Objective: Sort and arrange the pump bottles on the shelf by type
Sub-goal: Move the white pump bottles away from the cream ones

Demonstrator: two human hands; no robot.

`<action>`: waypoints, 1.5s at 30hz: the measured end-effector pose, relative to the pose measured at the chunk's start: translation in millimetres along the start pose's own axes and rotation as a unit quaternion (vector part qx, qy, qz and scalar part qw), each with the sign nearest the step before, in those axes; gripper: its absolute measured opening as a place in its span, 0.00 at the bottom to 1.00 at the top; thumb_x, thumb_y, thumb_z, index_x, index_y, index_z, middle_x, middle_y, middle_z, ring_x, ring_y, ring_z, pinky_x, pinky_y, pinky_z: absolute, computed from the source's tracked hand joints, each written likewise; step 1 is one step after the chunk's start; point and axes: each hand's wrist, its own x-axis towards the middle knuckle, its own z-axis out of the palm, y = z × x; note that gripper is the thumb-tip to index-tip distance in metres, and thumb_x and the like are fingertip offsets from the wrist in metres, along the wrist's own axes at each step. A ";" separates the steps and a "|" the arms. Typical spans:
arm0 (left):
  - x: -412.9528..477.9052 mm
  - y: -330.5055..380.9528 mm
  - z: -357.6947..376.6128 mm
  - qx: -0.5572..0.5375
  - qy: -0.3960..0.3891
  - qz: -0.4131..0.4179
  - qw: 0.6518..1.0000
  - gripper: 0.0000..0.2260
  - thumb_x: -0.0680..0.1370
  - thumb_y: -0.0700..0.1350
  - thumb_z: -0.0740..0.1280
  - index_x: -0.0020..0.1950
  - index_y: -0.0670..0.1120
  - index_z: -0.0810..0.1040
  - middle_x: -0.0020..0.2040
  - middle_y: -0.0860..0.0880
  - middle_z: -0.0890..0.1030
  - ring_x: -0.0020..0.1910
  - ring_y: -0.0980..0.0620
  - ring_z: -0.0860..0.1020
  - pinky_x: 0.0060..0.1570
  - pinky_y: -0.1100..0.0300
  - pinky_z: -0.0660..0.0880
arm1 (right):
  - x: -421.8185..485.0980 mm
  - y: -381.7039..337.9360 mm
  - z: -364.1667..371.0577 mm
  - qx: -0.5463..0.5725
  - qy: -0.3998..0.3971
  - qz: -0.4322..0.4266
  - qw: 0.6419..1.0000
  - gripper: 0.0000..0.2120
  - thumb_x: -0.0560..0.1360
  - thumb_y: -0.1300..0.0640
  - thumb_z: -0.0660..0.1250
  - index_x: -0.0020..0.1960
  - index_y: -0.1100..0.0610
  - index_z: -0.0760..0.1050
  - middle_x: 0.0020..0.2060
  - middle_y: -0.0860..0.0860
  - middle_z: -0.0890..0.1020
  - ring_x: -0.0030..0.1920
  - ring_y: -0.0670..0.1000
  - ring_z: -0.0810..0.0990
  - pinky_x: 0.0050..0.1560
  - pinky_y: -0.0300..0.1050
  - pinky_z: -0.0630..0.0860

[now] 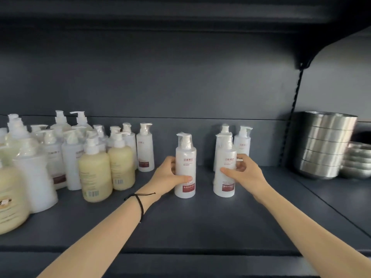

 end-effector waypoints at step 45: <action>-144.6 -35.6 -127.5 0.602 0.124 0.045 0.788 0.20 0.78 0.59 0.57 0.65 0.51 0.71 0.59 0.50 0.76 0.59 0.49 0.73 0.51 0.55 0.71 | -91.2 -55.2 152.9 -0.277 -0.283 -0.205 0.895 0.24 0.74 0.43 0.66 0.68 0.48 0.70 0.63 0.47 0.74 0.62 0.47 0.73 0.63 0.47 0.72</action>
